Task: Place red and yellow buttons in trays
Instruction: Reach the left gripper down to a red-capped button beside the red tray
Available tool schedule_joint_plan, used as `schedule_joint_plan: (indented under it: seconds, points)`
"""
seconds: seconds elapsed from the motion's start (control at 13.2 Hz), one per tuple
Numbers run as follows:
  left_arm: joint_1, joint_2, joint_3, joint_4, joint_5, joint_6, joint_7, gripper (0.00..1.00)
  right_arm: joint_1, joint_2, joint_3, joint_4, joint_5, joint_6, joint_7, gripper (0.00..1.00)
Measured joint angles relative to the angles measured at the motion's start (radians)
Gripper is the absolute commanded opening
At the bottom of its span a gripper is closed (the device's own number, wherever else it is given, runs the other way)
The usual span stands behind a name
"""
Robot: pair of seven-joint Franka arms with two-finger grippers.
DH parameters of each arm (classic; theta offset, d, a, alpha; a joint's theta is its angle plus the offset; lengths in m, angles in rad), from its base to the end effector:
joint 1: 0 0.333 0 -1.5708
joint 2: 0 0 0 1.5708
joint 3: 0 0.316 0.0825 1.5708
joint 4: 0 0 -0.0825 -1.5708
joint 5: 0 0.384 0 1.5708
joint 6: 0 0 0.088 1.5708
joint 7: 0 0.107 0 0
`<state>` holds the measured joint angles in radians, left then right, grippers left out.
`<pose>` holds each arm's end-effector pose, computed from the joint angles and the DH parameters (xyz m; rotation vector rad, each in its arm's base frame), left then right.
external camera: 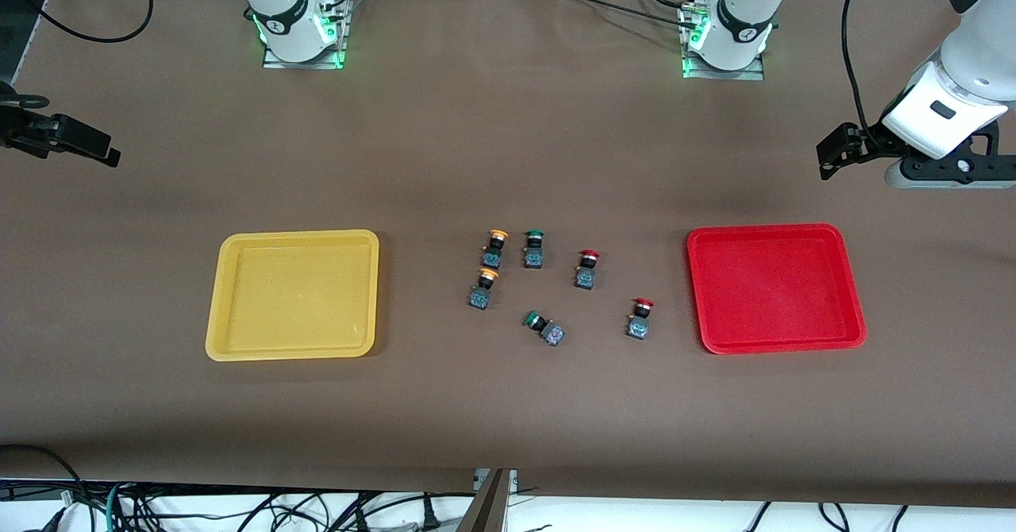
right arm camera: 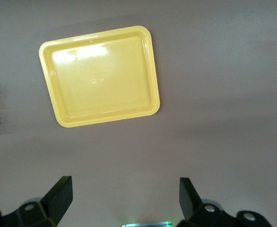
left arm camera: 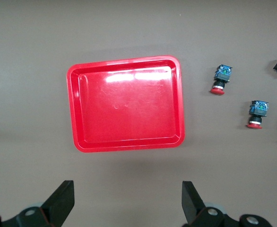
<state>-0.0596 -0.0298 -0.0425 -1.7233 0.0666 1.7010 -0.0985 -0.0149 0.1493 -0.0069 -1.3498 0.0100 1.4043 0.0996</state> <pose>0.5508 -0.0504 0.5801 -3.0752 0.0184 -0.0218 0.5831 -0.0112 0.6282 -3.1272 0.1881 0.1490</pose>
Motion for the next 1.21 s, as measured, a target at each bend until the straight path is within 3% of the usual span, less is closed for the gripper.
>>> schedule_joint_plan:
  seconds: [0.45, 0.75, 0.98, 1.21]
  points:
    - [0.000, 0.003, 0.000, 0.000, 0.000, -0.003, 0.000, 1.00, 0.000, 0.000, 0.000, 0.000, 0.000, 0.000, 0.000, 1.00]
    - [0.000, 0.028, 0.000, 0.001, 0.000, -0.100, 0.000, 1.00, 0.000, 0.000, 0.000, 0.000, 0.000, 0.000, 0.000, 1.00]
    - [-0.001, 0.117, -0.001, 0.000, -0.002, -0.149, 0.002, 1.00, 0.000, 0.001, 0.000, 0.000, 0.000, 0.000, 0.000, 1.00]
    - [-0.016, 0.270, -0.004, 0.030, -0.060, -0.040, 0.004, 1.00, 0.000, 0.002, 0.000, 0.000, 0.000, 0.000, 0.000, 1.00]
